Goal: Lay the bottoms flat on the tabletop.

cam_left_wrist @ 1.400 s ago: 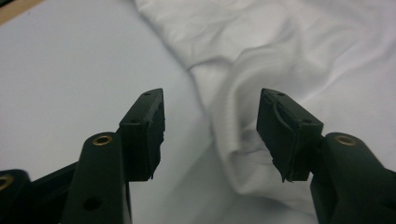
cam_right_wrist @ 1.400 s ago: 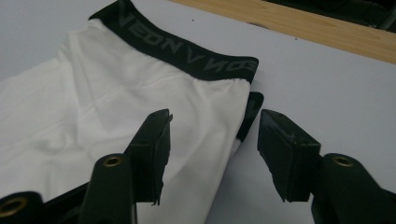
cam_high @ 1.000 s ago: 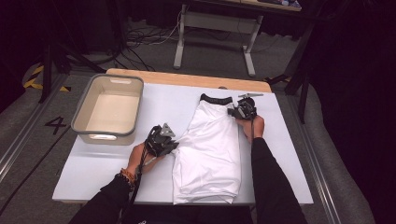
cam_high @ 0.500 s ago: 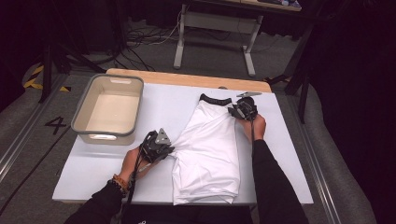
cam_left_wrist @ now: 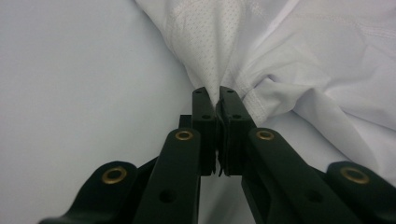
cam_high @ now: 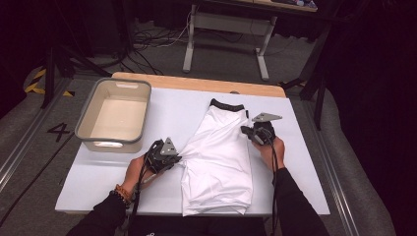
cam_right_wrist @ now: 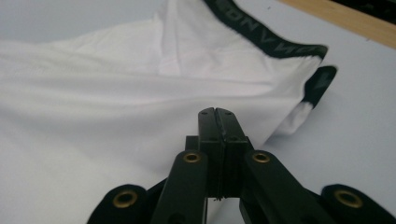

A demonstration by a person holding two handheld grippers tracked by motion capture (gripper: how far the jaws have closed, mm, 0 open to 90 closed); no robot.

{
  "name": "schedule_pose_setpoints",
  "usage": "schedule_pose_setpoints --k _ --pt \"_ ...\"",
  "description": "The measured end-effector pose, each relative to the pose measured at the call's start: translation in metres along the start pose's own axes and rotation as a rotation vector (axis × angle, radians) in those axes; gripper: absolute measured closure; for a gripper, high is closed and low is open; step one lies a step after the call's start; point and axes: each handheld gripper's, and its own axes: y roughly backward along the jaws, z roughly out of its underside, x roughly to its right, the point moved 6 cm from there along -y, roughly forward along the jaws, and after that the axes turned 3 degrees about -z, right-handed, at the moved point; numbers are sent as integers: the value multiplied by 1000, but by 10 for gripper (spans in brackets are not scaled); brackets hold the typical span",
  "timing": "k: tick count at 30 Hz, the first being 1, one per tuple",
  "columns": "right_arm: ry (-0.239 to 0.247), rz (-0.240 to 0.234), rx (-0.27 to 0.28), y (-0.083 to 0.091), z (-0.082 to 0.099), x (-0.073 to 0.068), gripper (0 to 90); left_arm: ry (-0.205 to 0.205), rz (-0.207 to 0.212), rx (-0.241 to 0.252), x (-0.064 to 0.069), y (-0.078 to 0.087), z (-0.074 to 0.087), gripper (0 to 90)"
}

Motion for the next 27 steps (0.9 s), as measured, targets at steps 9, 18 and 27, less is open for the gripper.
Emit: schedule_pose_setpoints --k 9,18,27 --pt "100 -144 -69 21 38 -52 900 -8 -11 3 1 0 1 871" --pt "98 -212 -50 57 75 -74 889 19 -36 25 -1 2 1 874" --pt "126 -234 -8 94 88 -98 890 66 -86 80 -12 14 -1 870"
